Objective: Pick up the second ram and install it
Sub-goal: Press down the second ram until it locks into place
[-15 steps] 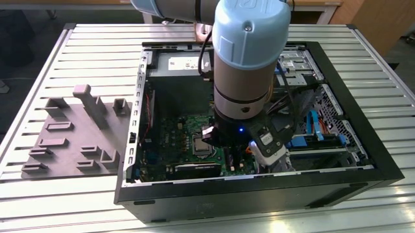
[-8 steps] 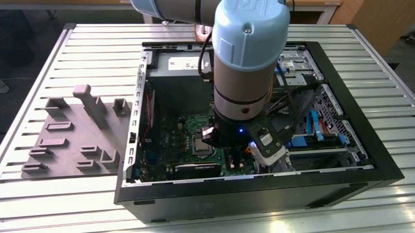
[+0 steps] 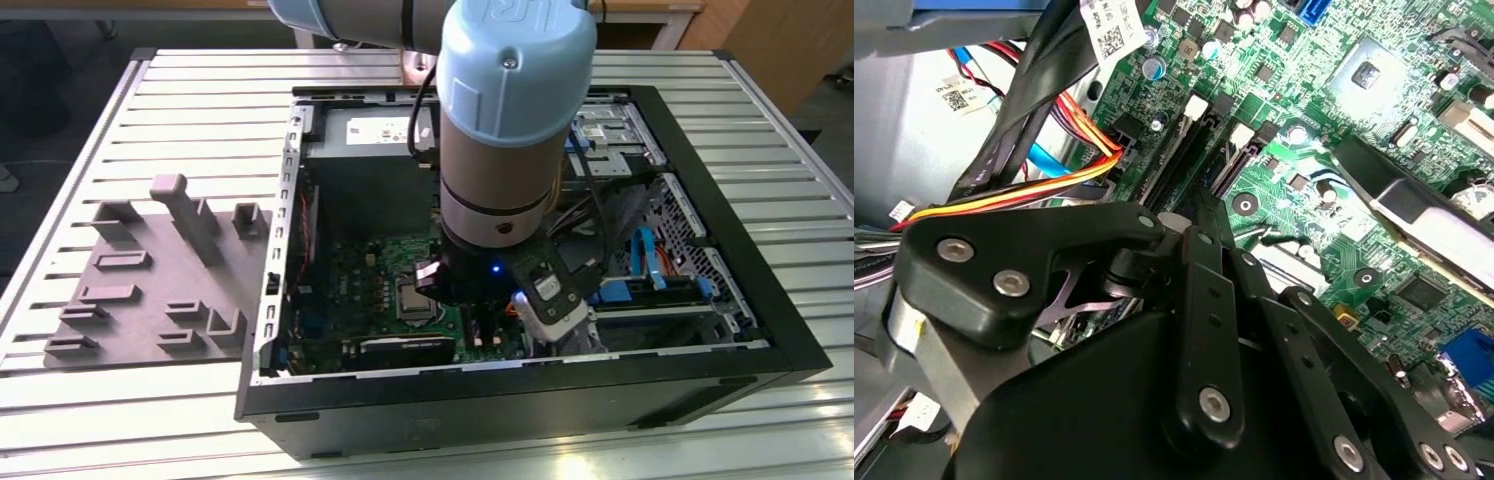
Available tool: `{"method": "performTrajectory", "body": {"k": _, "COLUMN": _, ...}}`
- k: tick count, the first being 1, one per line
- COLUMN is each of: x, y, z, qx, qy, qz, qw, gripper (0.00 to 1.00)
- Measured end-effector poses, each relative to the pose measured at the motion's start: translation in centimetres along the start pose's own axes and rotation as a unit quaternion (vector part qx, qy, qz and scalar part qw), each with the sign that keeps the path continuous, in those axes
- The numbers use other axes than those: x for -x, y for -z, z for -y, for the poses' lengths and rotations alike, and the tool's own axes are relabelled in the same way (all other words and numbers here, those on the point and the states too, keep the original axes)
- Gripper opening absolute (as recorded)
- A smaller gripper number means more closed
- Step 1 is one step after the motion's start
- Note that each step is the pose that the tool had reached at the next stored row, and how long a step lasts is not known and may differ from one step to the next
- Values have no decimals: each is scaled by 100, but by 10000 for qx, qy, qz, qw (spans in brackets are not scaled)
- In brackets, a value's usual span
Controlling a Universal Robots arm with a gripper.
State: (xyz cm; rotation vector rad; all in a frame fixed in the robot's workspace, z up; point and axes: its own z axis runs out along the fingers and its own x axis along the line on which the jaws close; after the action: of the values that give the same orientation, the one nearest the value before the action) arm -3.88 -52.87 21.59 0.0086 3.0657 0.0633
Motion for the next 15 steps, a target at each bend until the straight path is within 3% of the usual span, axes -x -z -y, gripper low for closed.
{"method": "performTrajectory", "body": {"k": 4, "x": 4, "y": 32, "z": -6, "qx": 16, "qy": -1, "qz": 4, "qw": 10000, "gripper": 11}}
{"method": "performTrajectory", "body": {"k": 15, "x": 18, "y": 230, "z": -15, "qx": 1, "qy": 0, "qz": 1, "qw": 10000, "gripper": 11}}
